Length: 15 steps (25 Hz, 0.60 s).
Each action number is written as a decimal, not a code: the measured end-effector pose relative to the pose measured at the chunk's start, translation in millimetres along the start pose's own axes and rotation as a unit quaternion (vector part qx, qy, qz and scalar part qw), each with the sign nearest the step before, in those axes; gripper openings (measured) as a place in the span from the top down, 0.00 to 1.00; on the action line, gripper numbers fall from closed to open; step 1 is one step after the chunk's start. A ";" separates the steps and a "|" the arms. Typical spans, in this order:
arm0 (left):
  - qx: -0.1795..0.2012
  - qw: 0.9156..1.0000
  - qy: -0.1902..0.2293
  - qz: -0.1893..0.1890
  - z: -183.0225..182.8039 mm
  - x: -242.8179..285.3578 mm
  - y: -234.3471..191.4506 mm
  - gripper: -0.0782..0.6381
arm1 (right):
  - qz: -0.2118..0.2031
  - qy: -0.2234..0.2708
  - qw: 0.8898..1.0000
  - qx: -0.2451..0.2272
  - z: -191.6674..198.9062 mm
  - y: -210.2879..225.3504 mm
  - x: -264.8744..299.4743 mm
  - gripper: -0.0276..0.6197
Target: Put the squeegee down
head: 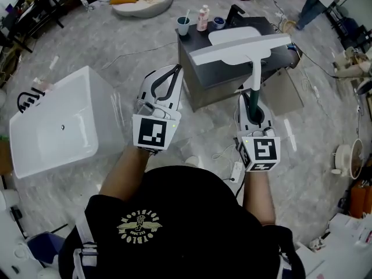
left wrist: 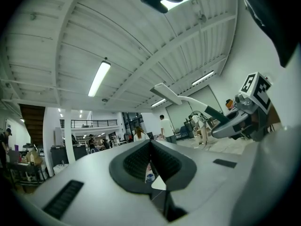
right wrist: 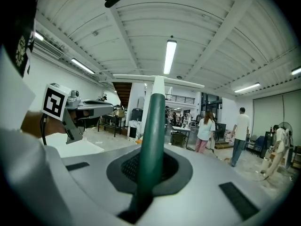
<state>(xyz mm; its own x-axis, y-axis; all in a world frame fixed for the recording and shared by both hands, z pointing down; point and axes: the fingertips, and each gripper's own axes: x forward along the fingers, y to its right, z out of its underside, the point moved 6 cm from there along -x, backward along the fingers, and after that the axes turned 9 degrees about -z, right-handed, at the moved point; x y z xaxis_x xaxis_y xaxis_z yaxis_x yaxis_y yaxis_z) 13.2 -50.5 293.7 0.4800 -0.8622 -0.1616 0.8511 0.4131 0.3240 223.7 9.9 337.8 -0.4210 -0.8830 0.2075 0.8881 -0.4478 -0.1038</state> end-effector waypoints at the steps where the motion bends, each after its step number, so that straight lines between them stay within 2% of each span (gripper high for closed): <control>1: -0.001 1.000 -0.005 -0.002 1.9 2.4 1.5 0.86 | -0.004 0.000 1.000 0.002 0.8 2.3 2.0 0.91; 8: 0.001 1.000 -0.008 -0.018 10.6 7.8 -1.9 0.86 | -0.018 0.000 1.000 0.005 5.4 11.5 15.8 0.91; 15: 0.040 0.997 -0.001 -0.063 19.0 8.5 -16.4 0.86 | -0.028 0.004 1.000 0.007 6.9 5.9 35.3 0.91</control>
<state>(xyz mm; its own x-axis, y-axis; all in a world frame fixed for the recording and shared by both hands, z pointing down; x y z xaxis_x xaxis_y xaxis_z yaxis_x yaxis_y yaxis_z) -0.7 -70.2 304.8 0.3699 -0.9064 -0.2040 0.8849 0.2768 0.3746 215.3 -22.9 351.3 -0.4714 -0.8576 0.2056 0.8655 -0.4946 -0.0791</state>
